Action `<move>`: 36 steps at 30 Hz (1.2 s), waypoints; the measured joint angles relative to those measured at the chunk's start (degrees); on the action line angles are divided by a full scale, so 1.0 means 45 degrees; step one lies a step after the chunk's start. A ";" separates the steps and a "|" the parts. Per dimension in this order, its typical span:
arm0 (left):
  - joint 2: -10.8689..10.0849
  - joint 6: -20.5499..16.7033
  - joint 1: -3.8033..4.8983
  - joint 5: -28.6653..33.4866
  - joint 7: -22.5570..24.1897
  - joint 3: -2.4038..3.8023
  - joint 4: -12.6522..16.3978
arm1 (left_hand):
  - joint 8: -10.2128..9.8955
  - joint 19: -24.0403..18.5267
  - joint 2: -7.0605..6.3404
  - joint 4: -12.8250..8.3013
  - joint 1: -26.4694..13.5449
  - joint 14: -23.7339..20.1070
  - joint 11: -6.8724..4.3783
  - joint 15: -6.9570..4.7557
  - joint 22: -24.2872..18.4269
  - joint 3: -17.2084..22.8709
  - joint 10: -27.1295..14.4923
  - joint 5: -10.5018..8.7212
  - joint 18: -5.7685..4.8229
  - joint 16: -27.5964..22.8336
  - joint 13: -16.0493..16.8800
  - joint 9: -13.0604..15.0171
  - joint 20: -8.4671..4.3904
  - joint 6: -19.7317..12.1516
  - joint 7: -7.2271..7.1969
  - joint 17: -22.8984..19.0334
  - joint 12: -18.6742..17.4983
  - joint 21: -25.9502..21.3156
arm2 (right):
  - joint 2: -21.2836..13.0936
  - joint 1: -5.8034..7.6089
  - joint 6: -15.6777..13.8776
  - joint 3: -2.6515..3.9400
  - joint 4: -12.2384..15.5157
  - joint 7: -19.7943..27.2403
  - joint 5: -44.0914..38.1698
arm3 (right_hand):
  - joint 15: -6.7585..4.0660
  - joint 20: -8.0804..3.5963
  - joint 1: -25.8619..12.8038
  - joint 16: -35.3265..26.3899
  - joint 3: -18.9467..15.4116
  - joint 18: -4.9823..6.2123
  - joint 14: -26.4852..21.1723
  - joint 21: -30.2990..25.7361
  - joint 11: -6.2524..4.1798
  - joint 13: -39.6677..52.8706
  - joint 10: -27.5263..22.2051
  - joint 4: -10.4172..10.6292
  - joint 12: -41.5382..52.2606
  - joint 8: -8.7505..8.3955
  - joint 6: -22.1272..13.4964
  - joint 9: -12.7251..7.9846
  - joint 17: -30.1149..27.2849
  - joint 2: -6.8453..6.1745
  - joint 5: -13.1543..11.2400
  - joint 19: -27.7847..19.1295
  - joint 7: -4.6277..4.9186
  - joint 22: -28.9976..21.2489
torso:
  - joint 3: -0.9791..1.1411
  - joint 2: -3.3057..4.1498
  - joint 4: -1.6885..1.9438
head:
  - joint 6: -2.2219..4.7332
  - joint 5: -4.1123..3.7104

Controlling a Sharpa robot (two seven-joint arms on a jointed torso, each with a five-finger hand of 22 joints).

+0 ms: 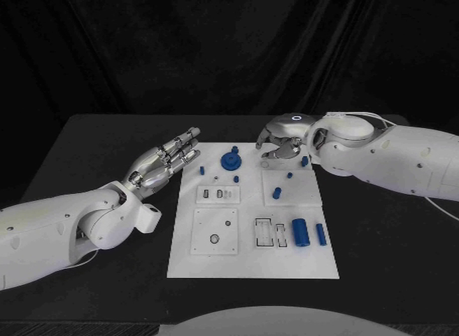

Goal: Assemble the parts on the task board

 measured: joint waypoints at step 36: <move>-0.0012 0.0003 -0.0029 -0.0002 0.0002 -0.0003 0.0064 | 0.0000 -0.0001 0.0000 -0.0035 0.0000 0.0000 -0.0001 -0.0001 0.0002 0.0035 -0.0001 0.0000 0.0000 0.0000 -0.0004 0.0000 -0.0001 0.0000 0.0000 -0.0006 0.0000 0.0000 | -0.4247 -0.0430 -0.1884 -0.0005 0.2191 -0.0178 -0.0001 | -0.0366 -0.0320 -0.0352 -0.2485 -0.0592 0.0000 -0.0001 -0.0102 -0.0416 -0.0001 0.0045 0.0839 -0.0152 -0.0668 -0.1371 -0.0692 0.0000 -0.0333 -0.0996 0.0365 -0.0549 -0.0003 | 0.0010 0.0006 -0.0024 | -0.0110 -0.0057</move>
